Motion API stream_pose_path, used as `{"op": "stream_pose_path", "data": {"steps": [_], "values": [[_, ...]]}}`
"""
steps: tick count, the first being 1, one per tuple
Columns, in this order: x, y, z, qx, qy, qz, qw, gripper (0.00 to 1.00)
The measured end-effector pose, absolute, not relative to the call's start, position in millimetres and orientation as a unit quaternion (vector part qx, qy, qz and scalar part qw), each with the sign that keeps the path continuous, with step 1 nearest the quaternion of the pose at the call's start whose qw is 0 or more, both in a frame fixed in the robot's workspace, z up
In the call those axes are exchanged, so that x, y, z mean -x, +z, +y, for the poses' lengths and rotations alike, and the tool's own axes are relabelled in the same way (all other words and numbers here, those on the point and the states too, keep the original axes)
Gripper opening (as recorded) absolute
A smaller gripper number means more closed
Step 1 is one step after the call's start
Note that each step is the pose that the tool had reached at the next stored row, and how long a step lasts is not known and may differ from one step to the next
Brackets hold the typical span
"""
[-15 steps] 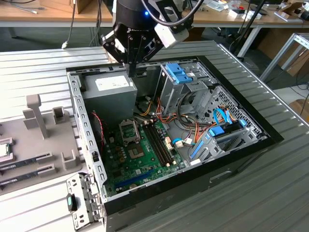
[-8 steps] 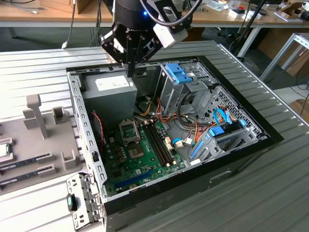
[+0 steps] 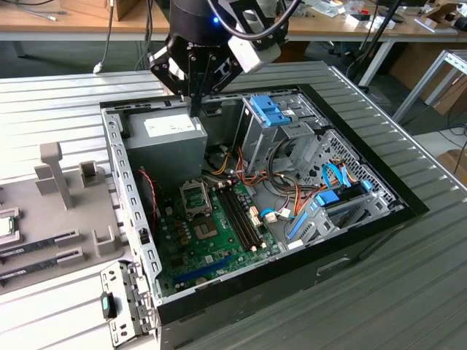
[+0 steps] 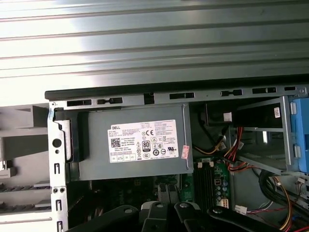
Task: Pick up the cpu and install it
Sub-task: 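Reach for the cpu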
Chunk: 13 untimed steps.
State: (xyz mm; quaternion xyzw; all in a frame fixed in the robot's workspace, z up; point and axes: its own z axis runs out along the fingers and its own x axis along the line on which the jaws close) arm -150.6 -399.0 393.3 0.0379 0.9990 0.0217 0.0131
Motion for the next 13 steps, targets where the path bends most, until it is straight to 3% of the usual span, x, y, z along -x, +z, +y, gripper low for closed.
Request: {"op": "stream_pose_path", "data": {"steps": [13], "values": [[158.4, 393.3, -398.9, -0.038, 0.022, 0.999, 0.013, 0.11]]}}
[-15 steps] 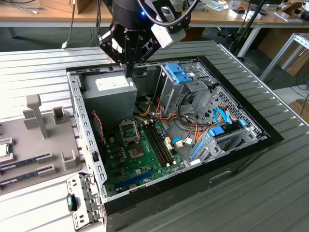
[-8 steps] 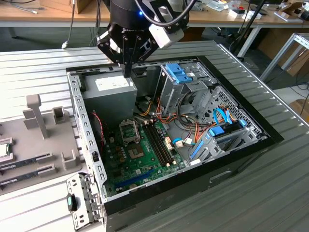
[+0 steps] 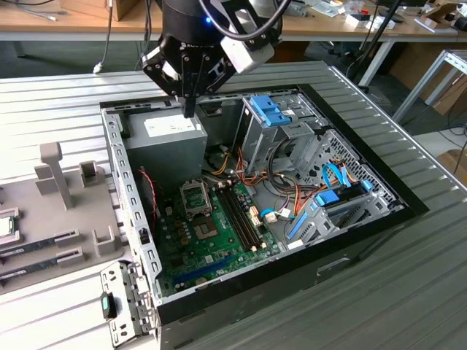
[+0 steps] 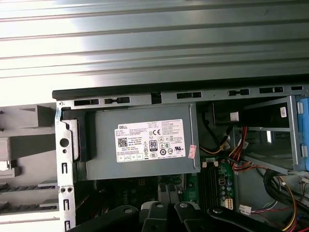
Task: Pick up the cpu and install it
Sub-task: 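Reach for the cpu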
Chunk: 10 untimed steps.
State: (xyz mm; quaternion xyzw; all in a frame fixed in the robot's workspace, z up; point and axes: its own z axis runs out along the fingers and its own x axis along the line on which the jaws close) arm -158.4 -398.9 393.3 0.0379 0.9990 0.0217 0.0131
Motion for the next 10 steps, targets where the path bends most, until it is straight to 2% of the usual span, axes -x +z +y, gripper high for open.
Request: {"op": "stream_pose_path", "data": {"steps": [10], "values": [[164.3, 393.3, -398.9, -0.038, 0.022, 0.999, 0.013, 0.11]]}}
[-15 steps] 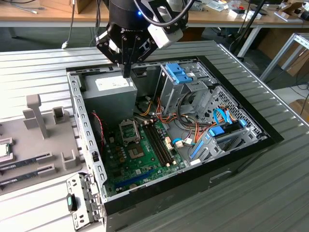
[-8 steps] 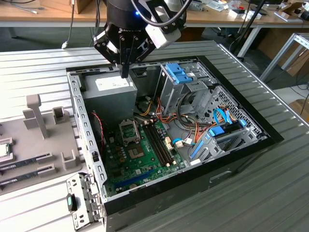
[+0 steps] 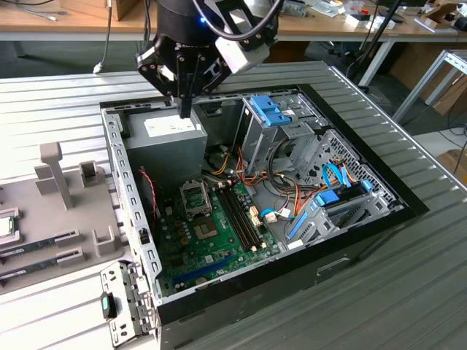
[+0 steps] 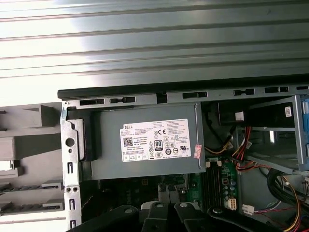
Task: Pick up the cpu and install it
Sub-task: 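Reach for the cpu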
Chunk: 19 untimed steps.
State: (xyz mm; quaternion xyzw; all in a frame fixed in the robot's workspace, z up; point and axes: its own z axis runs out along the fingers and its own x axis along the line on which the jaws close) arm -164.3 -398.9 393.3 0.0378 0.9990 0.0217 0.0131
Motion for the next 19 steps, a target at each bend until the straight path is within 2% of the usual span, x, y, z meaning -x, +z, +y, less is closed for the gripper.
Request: {"op": "stream_pose_path", "data": {"steps": [19], "values": [[168.1, 393.2, -398.9, -0.038, 0.022, 0.999, 0.013, 0.11]]}}
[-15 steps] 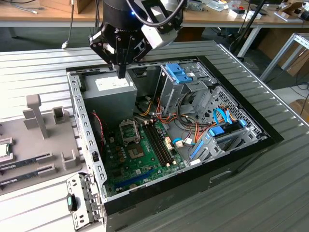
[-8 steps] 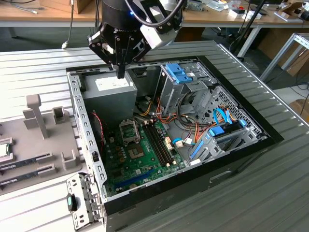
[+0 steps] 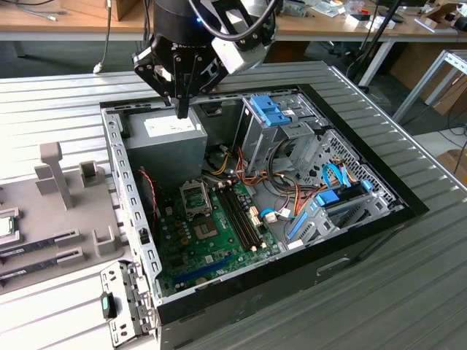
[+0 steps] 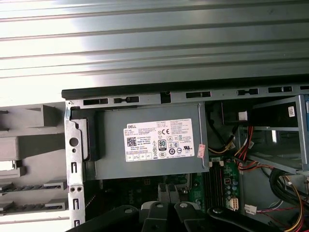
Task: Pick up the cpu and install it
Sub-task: 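Reach for the cpu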
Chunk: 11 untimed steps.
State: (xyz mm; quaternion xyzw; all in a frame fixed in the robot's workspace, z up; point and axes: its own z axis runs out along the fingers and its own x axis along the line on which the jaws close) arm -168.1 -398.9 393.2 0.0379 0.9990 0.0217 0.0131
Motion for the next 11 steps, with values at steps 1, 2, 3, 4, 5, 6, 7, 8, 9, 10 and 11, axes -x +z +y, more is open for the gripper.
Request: {"op": "stream_pose_path", "data": {"steps": [1, 2, 3, 4, 5, 6, 7, 8, 9, 10, 11], "values": [[168.2, 393.2, -398.9, -0.038, 0.022, 0.999, 0.013, 0.11], [168.6, 393.2, -398.9, -0.038, 0.022, 0.999, 0.013, 0.11], [168.8, 393.2, -398.9, -0.038, 0.022, 0.999, 0.013, 0.11], [169.6, 393.2, -399.0, -0.038, 0.022, 0.999, 0.013, 0.11], [170.1, 393.2, -398.9, -0.038, 0.022, 0.999, 0.013, 0.11], [172.0, 393.2, -398.9, -0.038, 0.022, 0.999, 0.013, 0.11], [172.6, 393.2, -398.9, -0.038, 0.022, 0.999, 0.013, 0.11], [172.7, 393.2, -398.9, -0.038, 0.022, 0.999, 0.013, 0.11], [172.8, 393.2, -398.9, -0.038, 0.022, 0.999, 0.013, 0.11], [173.1, 393.2, -398.9, -0.038, 0.022, 0.999, 0.013, 0.11], [173.2, 393.2, -398.9, -0.038, 0.022, 0.999, 0.013, 0.11]]}}
